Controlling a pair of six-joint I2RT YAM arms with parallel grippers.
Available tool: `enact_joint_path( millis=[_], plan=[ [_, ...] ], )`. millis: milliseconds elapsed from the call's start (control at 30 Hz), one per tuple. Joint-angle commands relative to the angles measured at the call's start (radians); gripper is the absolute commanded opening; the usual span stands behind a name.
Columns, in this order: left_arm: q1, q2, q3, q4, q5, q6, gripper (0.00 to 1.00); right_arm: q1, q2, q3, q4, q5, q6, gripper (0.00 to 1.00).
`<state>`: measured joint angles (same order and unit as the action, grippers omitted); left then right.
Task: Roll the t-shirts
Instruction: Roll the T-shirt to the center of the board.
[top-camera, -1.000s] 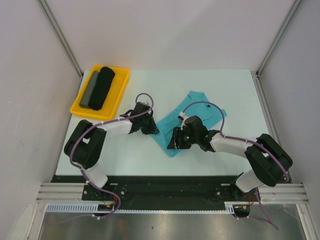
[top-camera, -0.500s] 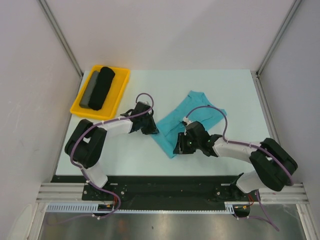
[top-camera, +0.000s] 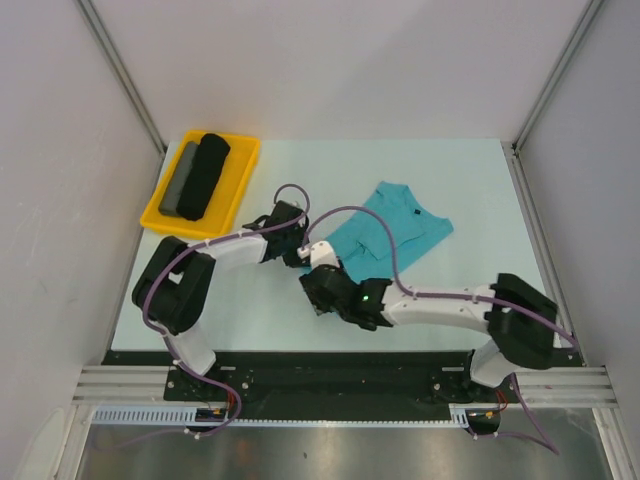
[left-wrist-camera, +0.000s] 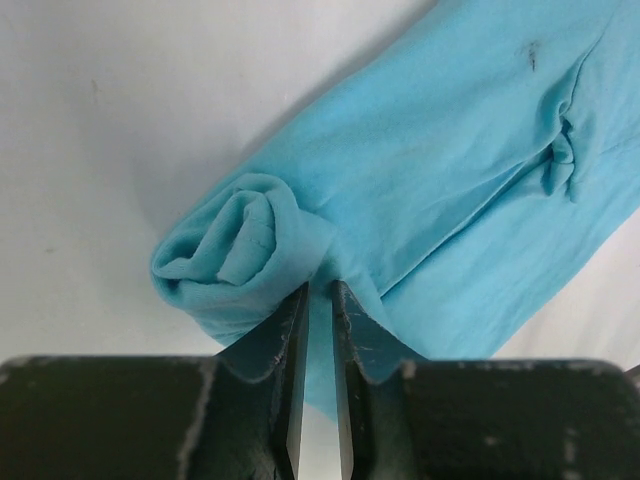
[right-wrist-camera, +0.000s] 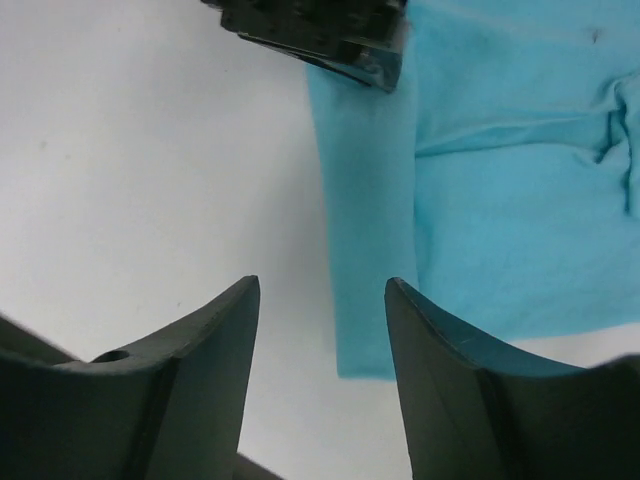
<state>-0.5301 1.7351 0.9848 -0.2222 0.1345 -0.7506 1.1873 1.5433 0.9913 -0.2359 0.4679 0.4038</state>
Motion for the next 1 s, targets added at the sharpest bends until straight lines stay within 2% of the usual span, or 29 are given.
enact_joint_path(
  millis=[0,167,300,567,667,767,967],
  plan=[
    [-0.004,0.017,0.041,-0.011,-0.021,0.027,0.20,0.078,0.142,0.134,-0.083,0.303,-0.146,0.60],
    [-0.004,0.029,0.051,-0.011,-0.015,0.027,0.20,0.118,0.314,0.233,-0.095,0.383,-0.212,0.61],
    [-0.004,0.034,0.055,-0.016,-0.016,0.028,0.20,0.138,0.411,0.280,-0.134,0.506,-0.240,0.64],
    [-0.004,0.037,0.068,-0.019,-0.013,0.028,0.20,0.130,0.498,0.299,-0.154,0.545,-0.243,0.64],
    [-0.005,0.035,0.069,-0.020,-0.015,0.028,0.20,0.120,0.503,0.299,-0.172,0.541,-0.223,0.62],
    [-0.004,0.031,0.071,-0.022,-0.015,0.028,0.21,0.104,0.500,0.299,-0.194,0.525,-0.197,0.53],
    [-0.004,0.017,0.094,-0.035,-0.010,0.036,0.26,0.071,0.450,0.288,-0.186,0.427,-0.163,0.45]
  ],
)
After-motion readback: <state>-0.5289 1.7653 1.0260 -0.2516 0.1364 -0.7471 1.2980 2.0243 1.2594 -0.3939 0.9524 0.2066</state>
